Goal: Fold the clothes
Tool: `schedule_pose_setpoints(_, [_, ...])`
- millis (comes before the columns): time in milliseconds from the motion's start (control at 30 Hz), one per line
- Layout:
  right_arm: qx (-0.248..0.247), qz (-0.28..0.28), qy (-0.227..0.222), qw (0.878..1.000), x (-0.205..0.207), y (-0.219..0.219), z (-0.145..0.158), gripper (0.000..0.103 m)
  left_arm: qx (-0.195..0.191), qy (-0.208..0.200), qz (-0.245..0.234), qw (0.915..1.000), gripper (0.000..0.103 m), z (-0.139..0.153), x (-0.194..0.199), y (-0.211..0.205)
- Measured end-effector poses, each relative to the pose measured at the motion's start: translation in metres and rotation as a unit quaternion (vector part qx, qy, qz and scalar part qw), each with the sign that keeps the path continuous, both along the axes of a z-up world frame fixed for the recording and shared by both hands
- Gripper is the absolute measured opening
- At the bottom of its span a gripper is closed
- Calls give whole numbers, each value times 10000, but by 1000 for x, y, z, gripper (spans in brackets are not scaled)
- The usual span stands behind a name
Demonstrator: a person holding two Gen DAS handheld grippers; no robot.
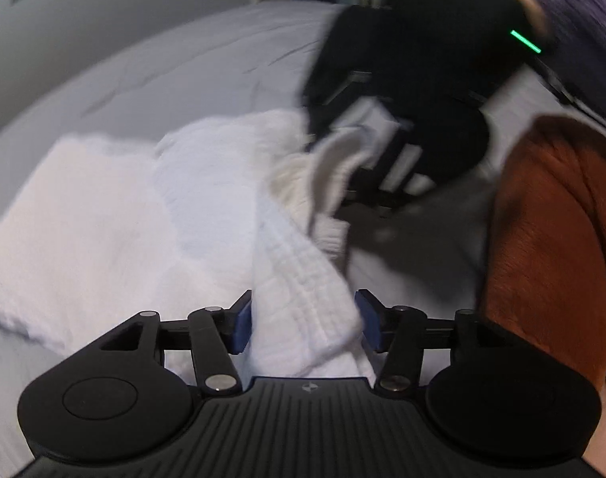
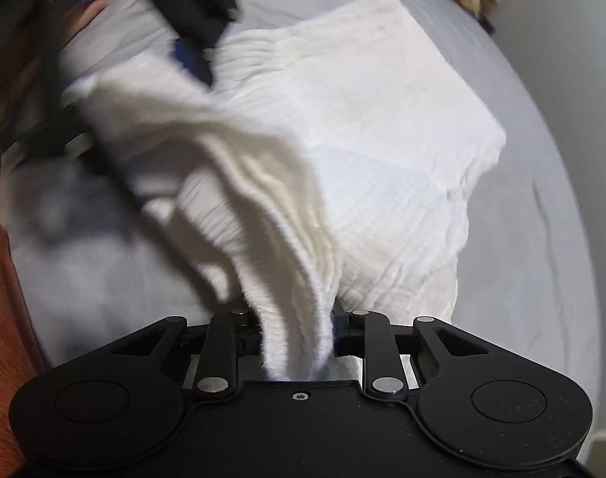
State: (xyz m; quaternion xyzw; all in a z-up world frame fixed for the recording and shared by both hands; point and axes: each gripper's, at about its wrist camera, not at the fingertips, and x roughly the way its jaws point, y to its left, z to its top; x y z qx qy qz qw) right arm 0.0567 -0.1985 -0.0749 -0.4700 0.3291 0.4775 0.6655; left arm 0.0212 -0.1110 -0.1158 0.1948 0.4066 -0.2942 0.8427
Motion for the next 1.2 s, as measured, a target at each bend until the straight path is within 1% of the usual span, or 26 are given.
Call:
schedule_pose_setpoints(67, [114, -296, 296, 9991, 11, 2, 10, 21, 276, -207, -215, 9992, 58, -3, -8, -13])
schedule_pose_setpoints(133, [175, -435, 436, 9979, 18, 3, 16, 20, 518, -391, -337, 9973, 59, -9, -15, -23])
schedule_pose_setpoints(267, [296, -682, 689, 9948, 28, 4, 29, 20, 848, -707, -371, 9932, 60, -20, -22, -37])
schedule_pose_setpoints(367, [465, -941, 922, 9902, 33, -6, 40, 19, 1235, -1009, -419, 9863, 60, -31, -25, -49])
schedule_pose_setpoints(433, [487, -998, 942, 9893, 31, -10, 35, 19, 1471, -1149, -373, 9817, 60, -39, -25, -56])
schedule_pose_setpoints(500, [446, -1003, 914, 9897, 28, -8, 27, 19, 1589, -1134, -263, 9804, 58, -46, -22, -58])
schedule_pose_setpoints(533, [417, -983, 904, 9902, 28, -5, 25, 19, 1620, -1103, -212, 9804, 53, -49, -21, -59])
schedule_pose_setpoints(600, [359, -924, 860, 9914, 34, 0, 22, 19, 1549, -1053, -141, 9822, 45, -48, -19, -57])
schedule_pose_setpoints(633, [324, -883, 823, 9922, 36, 1, 20, 19, 1495, -1028, -109, 9833, 38, -46, -19, -55])
schedule_pose_setpoints(667, [257, -807, 742, 9936, 33, 1, 17, 19, 1454, -1003, -73, 9843, 34, -44, -18, -54])
schedule_pose_setpoints(733, [107, -667, 603, 9959, 29, 1, 12, 19, 1383, -941, -24, 9859, 30, -38, -17, -52])
schedule_pose_setpoints(800, [-41, -488, 432, 9979, 22, 2, 8, 19, 1335, -852, -44, 9874, 29, -32, -18, -51])
schedule_pose_setpoints(900, [-196, -183, 240, 9994, 12, 3, 7, 19, 1409, -836, -164, 9863, 28, -22, -22, -53])
schedule_pose_setpoints(1000, [-421, 127, 63, 9990, -1, 2, 8, 19, 1294, -727, -186, 9887, 27, -10, -25, -50])
schedule_pose_setpoints(1100, [-619, 405, 23, 9973, -15, -1, 12, 19, 1159, -591, -221, 9913, 27, 3, -29, -46])
schedule_pose_setpoints(1200, [-694, 583, 148, 9958, -27, -4, 20, 19, 1025, -448, -332, 9932, 27, 18, -40, -42])
